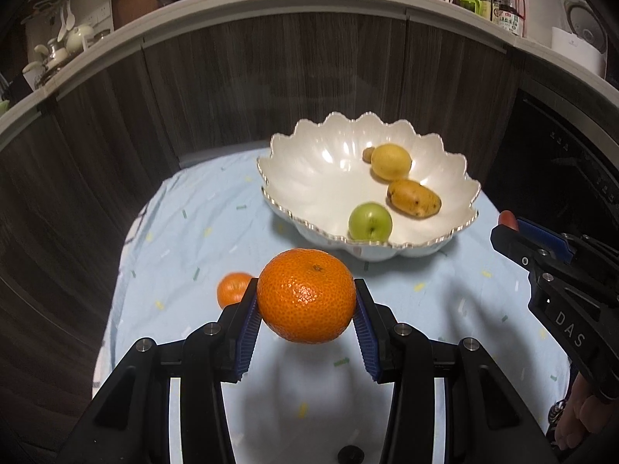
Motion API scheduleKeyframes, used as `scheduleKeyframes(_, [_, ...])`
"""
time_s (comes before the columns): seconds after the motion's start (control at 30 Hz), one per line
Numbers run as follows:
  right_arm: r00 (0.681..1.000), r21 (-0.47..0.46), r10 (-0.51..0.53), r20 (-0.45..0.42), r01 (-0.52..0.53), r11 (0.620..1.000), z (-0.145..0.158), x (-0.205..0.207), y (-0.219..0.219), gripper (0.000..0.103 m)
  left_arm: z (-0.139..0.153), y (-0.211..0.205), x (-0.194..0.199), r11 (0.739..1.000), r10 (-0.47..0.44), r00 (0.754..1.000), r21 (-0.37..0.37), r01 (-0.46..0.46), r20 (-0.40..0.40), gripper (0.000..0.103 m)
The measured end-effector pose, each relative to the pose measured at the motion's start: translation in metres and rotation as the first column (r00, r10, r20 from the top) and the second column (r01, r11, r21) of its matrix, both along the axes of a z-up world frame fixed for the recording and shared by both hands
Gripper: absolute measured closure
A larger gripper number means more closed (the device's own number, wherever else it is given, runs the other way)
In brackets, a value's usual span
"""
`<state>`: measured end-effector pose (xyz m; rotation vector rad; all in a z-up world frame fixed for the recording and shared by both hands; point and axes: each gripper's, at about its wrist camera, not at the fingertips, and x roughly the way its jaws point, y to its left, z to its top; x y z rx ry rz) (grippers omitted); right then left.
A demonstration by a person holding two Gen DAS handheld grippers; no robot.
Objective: Organize fruits
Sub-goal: 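Carry the tangerine in left tool while right tool carries the red date over bowl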
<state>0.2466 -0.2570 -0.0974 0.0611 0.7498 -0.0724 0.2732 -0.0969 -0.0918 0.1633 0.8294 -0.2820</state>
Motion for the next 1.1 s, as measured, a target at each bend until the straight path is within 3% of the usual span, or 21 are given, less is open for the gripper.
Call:
scheduleKeyframes(0.53, [0.999,0.014,-0.012,0.035,0.012,1.000,0.021,0.023,-0.010,0.081,0.030,-0.009,0.032,1.000,-0.014,0.998,0.005,0.014,0.061,0.059])
scheduleKeyframes(1.1, [0.999,0.036,-0.034,0.015,0.033,0.999,0.011,0.059,-0.023,0.081,0.029,-0.027,0.079,0.999,-0.048,0.997,0.015,0.047,0.063,0.059])
